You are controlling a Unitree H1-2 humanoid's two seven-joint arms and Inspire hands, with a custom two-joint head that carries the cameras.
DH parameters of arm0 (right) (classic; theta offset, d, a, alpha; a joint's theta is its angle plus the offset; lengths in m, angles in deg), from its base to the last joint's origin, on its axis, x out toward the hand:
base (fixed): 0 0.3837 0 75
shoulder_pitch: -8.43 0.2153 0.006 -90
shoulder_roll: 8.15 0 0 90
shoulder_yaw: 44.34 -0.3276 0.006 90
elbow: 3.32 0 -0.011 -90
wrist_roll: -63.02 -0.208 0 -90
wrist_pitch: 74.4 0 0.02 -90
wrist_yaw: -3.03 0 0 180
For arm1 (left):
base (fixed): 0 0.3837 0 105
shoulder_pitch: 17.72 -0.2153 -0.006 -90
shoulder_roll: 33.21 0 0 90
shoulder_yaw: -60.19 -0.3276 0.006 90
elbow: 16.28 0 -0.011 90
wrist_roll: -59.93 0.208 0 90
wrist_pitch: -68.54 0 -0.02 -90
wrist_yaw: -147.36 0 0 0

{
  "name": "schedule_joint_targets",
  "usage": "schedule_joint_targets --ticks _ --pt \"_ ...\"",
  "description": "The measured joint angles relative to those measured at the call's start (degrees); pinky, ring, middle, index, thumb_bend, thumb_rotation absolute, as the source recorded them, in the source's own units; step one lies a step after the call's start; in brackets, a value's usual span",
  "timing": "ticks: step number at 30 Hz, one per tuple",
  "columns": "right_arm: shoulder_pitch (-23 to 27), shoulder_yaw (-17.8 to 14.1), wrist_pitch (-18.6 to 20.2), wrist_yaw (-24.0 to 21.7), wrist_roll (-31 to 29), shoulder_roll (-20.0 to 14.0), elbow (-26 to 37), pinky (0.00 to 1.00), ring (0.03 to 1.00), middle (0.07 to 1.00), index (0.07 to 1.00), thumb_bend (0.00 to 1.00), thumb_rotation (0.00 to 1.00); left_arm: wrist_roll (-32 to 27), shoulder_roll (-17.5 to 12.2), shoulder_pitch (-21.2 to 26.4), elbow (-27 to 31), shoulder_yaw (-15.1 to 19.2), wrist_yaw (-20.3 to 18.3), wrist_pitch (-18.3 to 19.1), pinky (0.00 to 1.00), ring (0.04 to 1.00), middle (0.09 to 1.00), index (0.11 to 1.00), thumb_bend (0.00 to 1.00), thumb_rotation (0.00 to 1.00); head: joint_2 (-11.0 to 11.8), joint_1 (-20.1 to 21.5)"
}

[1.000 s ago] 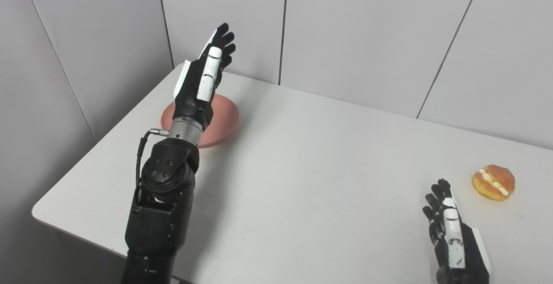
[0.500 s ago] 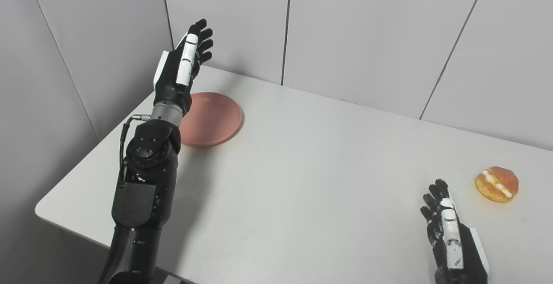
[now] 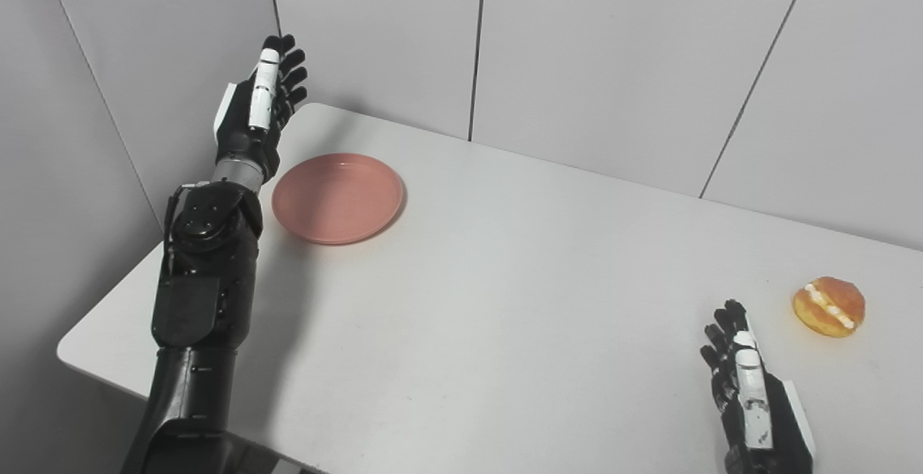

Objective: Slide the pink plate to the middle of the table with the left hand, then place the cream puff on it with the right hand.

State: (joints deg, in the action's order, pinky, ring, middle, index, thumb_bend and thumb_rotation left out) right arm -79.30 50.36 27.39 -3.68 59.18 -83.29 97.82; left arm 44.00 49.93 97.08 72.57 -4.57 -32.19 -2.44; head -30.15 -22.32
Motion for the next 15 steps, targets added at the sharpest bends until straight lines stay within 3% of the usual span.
schedule_joint_targets --ticks 15 --pt "0.0 -0.12 1.07 0.0 -0.18 0.02 0.05 1.0 1.0 1.0 1.0 0.23 1.0 -3.03 -0.99 0.35 -6.07 1.15 0.01 0.01 0.95 0.95 0.947 0.911 0.42 1.0 -0.44 0.26"
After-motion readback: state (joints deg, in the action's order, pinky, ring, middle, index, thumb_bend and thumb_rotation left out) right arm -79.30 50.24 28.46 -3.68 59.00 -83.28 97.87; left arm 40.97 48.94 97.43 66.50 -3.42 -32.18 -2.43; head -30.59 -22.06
